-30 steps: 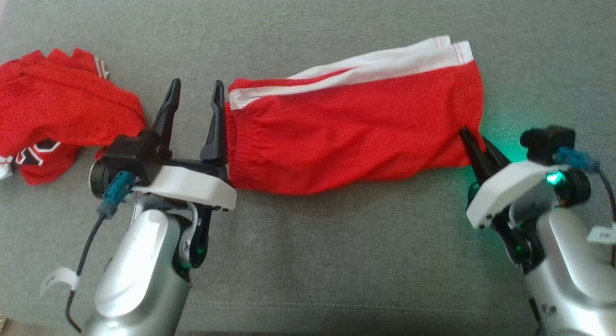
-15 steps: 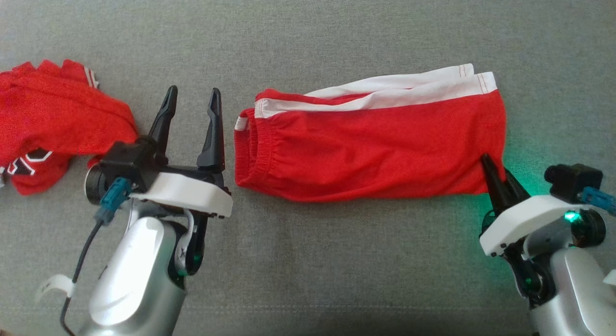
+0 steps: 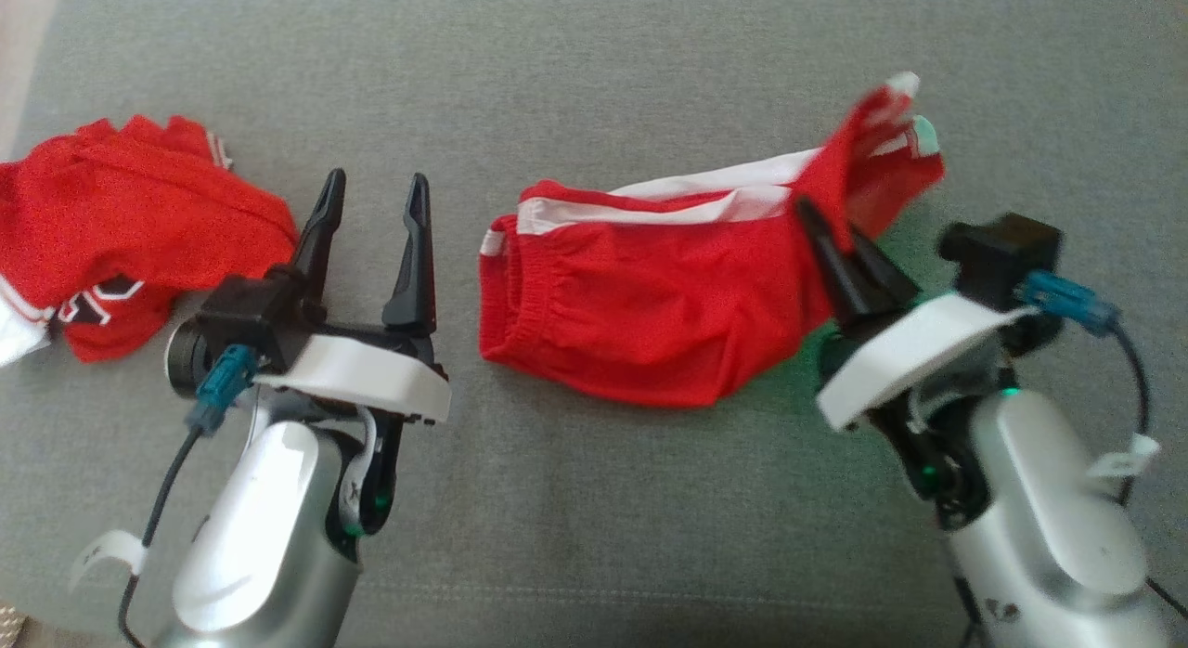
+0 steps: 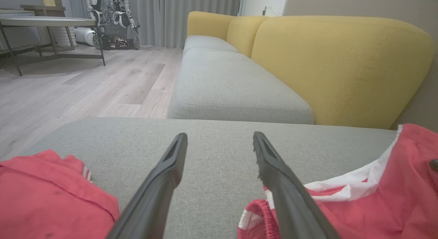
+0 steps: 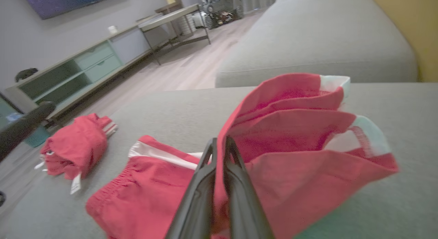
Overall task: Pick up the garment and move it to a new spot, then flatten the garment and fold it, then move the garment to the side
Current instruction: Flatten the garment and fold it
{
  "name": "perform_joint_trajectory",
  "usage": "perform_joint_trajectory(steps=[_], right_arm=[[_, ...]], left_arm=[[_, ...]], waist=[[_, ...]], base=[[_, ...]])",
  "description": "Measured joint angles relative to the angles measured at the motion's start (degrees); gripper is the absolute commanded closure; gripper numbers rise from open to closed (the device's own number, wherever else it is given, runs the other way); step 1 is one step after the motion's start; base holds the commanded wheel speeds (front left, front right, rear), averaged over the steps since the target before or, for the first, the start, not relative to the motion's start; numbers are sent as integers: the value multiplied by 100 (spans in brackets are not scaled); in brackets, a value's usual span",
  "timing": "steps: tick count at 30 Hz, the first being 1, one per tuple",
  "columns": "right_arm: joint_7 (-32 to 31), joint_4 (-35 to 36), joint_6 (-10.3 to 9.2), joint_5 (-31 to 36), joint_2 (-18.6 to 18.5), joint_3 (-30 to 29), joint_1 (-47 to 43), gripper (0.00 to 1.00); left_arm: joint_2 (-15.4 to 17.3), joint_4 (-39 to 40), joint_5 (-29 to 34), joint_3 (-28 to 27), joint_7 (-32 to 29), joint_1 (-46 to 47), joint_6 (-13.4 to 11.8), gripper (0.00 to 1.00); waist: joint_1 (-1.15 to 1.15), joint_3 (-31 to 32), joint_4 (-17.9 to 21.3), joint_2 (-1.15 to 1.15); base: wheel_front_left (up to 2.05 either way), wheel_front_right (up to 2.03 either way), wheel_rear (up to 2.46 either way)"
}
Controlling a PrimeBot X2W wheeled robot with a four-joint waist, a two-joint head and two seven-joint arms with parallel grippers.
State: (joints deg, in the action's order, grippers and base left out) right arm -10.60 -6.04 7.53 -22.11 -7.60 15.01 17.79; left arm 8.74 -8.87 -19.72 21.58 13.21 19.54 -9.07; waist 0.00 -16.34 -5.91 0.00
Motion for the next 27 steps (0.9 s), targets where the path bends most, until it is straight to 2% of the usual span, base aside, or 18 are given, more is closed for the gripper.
perform_joint_trajectory(steps=[6,11,17,22,23,24,27], right_arm=[[-111,3,0,-171,49,949,407,100],[-185,-446,0,-422,232,1803,633,100],[-42,-1311,0,-684,310,2268,637,100],[255,-1641,0,-859,312,2536,801,98],[337,-1640,0,-868,312,2591,880,60],[427,-1633,0,-881,312,2647,964,0],[761,-1500,0,-886,310,2761,1140,0]], left_arm=[[-3,1,-2,11,0,-75,-9,0],[-22,-21,-62,24,26,-75,-1,0],[-78,-70,-62,46,52,-76,0,0],[-102,-79,-62,42,58,-76,-1,0],[-101,-79,-62,38,59,-76,-1,0],[-101,-80,-62,35,59,-76,-2,0],[-98,-86,-62,32,101,-75,-8,0]], waist=[[0,76,-197,0],[0,103,-402,0],[0,70,-626,0],[0,19,-649,0],[0,12,-636,0],[0,7,-617,0],[0,9,-541,0]], base=[[0,0,0],[0,0,0],[0,0,0],[0,0,0],[0,0,0],[0,0,0],[0,0,0]])
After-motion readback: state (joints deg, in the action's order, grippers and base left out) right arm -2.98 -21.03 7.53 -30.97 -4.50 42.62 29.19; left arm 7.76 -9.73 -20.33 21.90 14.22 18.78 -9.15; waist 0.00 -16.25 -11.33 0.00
